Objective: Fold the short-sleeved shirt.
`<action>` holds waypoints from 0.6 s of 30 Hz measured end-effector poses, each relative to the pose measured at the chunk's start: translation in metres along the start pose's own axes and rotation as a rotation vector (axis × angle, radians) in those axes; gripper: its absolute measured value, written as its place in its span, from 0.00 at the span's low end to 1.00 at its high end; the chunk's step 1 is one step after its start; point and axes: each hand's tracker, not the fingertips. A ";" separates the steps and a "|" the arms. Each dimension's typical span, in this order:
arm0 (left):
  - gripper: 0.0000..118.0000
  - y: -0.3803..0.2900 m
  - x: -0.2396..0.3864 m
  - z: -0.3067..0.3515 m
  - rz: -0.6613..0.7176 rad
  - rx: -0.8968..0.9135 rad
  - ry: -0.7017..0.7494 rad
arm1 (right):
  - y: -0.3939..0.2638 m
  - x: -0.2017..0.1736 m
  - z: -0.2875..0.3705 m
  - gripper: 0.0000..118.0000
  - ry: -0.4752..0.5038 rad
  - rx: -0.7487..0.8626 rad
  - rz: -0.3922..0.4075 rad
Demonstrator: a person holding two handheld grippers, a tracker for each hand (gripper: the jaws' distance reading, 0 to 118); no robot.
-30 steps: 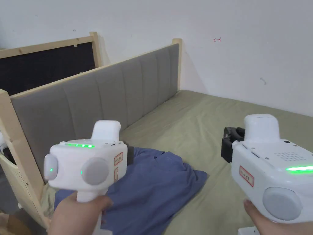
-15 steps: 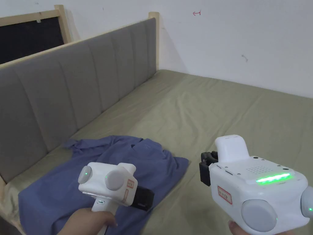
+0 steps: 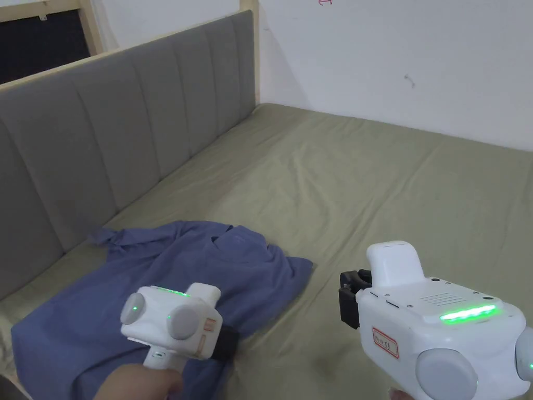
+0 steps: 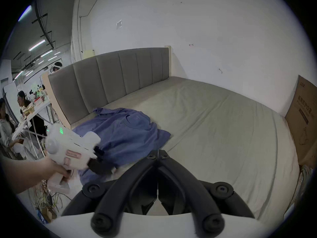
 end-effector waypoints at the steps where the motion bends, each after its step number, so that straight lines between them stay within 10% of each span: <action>1: 0.04 0.000 -0.005 0.013 -0.001 0.046 0.051 | 0.001 0.000 0.002 0.00 -0.001 0.003 0.001; 10: 0.04 0.035 -0.038 0.145 -0.067 0.349 0.163 | 0.012 0.012 0.042 0.00 -0.011 0.090 -0.032; 18: 0.04 0.077 0.052 0.279 -0.225 0.605 0.040 | 0.019 0.054 0.130 0.00 -0.100 0.247 -0.093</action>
